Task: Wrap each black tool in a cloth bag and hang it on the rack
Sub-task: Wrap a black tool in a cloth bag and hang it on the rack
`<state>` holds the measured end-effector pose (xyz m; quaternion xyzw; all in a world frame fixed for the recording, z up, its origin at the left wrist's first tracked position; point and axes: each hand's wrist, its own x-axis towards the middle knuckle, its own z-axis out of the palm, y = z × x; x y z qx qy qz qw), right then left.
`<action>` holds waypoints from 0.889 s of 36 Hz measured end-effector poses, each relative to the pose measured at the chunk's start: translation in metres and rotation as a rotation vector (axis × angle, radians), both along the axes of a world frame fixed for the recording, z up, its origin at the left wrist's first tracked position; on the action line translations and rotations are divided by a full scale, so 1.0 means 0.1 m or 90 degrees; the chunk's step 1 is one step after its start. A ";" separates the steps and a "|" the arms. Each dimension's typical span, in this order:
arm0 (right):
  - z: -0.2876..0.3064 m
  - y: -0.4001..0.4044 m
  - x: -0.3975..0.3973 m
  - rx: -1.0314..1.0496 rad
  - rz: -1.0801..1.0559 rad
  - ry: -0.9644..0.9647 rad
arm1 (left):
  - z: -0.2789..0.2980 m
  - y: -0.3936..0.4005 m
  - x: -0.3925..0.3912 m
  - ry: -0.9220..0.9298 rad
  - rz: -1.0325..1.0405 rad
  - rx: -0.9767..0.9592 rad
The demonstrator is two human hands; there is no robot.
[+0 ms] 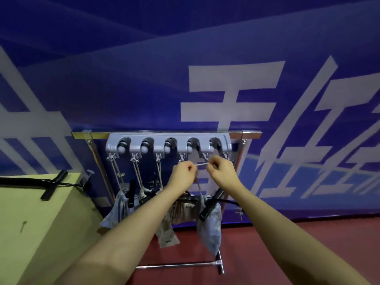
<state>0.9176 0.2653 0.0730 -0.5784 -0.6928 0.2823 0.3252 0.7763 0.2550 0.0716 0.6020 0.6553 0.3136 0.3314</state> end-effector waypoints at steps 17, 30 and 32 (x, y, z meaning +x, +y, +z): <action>-0.48 0.60 0.02 -0.063 -0.022 -0.049 | -0.34 0.54 0.28 0.028 0.097 -0.077; -0.50 0.34 -0.11 -0.101 -0.089 -0.175 | -0.29 0.30 0.08 0.071 0.047 -0.049; -0.47 0.28 -0.18 -0.103 -0.087 -0.169 | -0.27 0.23 -0.01 0.075 0.052 -0.043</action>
